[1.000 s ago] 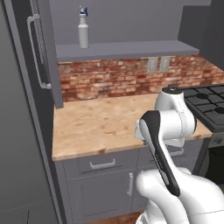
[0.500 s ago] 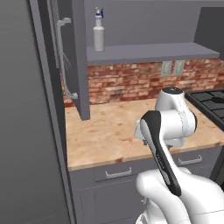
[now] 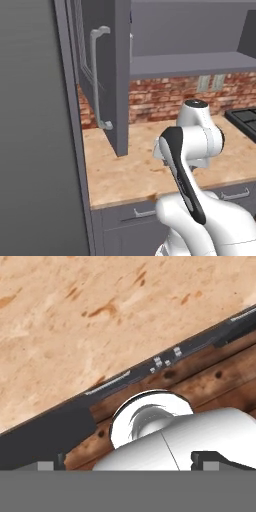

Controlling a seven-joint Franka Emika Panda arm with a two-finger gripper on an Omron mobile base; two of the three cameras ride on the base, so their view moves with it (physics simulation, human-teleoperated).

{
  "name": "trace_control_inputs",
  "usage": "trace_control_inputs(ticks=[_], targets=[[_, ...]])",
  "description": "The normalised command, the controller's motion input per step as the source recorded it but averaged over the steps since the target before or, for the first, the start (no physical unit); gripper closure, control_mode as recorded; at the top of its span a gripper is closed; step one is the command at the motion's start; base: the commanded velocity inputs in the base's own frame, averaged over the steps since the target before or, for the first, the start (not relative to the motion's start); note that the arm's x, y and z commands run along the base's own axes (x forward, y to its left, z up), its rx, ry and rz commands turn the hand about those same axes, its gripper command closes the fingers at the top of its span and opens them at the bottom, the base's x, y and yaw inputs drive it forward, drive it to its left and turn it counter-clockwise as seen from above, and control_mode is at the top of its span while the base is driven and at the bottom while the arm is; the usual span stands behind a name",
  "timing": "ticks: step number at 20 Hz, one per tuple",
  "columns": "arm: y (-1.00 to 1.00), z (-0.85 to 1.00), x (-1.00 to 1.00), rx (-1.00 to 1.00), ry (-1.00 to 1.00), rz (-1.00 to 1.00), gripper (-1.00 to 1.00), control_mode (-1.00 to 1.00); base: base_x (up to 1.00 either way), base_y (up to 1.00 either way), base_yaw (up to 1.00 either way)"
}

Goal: Move the cutting board and knife to the sink. Then move spray from the cabinet to the counter.

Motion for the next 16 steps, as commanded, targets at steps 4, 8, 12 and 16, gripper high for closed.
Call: trace_control_inputs(ticks=[4, 8, 12, 16], targets=[[0.0, 0.0, 0.0, 0.0, 0.0, 0.0, -1.0, 1.0, 0.45, 0.12, 0.0], [0.0, 0.0, 0.0, 0.0, 0.0, 0.0, -1.0, 1.0, 0.4, 0.1, 0.0], [0.0, 0.0, 0.0, 0.0, 0.0, 0.0, -1.0, 1.0, 0.4, 0.09, 0.0], [0.0, 0.0, 0.0, 0.0, 0.0, 0.0, -1.0, 1.0, 0.37, 0.12, 0.0]])
